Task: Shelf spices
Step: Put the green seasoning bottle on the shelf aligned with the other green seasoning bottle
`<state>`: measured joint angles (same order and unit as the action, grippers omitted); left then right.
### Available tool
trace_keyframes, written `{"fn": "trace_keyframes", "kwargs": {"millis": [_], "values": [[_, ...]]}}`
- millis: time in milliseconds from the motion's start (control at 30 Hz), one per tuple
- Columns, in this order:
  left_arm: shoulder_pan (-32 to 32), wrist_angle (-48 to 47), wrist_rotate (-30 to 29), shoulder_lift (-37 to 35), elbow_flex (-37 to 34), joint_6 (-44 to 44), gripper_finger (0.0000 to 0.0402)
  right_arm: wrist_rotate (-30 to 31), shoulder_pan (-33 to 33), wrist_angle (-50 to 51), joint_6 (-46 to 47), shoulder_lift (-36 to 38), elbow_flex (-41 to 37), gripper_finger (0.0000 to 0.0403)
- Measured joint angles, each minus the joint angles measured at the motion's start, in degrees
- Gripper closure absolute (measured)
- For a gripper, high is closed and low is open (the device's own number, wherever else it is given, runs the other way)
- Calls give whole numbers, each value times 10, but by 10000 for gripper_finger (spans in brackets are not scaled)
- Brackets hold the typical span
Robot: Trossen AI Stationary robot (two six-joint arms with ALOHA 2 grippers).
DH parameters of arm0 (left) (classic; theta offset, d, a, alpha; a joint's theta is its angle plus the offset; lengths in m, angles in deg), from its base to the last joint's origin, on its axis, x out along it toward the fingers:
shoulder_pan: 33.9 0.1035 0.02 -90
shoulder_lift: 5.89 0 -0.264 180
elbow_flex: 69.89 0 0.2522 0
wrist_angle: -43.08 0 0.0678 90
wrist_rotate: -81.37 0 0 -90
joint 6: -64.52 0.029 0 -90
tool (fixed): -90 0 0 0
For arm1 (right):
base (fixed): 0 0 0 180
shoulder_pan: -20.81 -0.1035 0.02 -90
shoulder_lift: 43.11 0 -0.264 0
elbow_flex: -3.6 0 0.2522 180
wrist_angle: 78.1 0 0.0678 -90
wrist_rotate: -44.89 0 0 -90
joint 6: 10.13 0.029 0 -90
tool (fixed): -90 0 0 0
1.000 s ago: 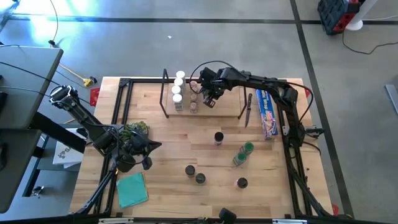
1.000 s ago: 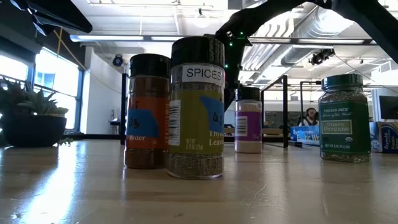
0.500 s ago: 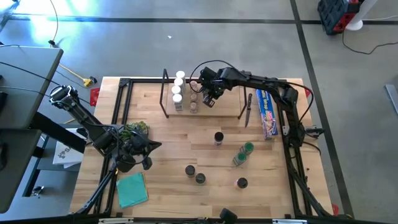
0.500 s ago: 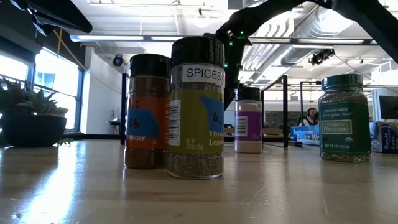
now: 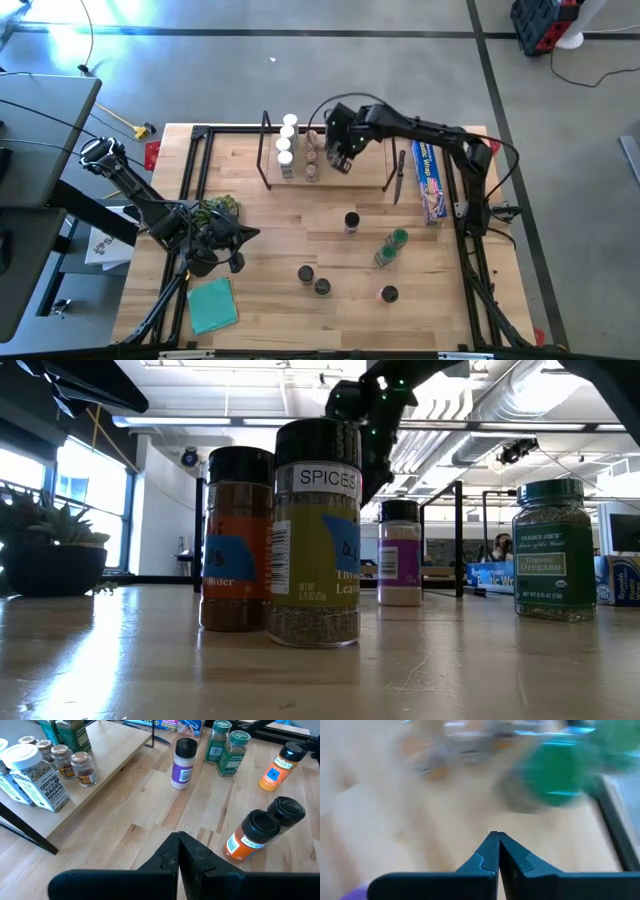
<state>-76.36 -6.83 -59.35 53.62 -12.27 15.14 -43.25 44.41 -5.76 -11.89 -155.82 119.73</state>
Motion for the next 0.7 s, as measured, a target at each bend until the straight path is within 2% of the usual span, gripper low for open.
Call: {"fn": "trace_keyframes", "kwargs": {"millis": [67,133,333,700], "values": [[0,0,0,0,0,0,401,-20,-18,-3,-38,-5,0,403],[0,0,0,0,0,0,401,-13,-34,-9,-68,-14,0,403],[0,1,0,0,0,0,401,92,-59,-30,-104,-55,0,403],[0,0,0,0,0,0,401,149,-61,-74,-123,-85,-1,403]]}}
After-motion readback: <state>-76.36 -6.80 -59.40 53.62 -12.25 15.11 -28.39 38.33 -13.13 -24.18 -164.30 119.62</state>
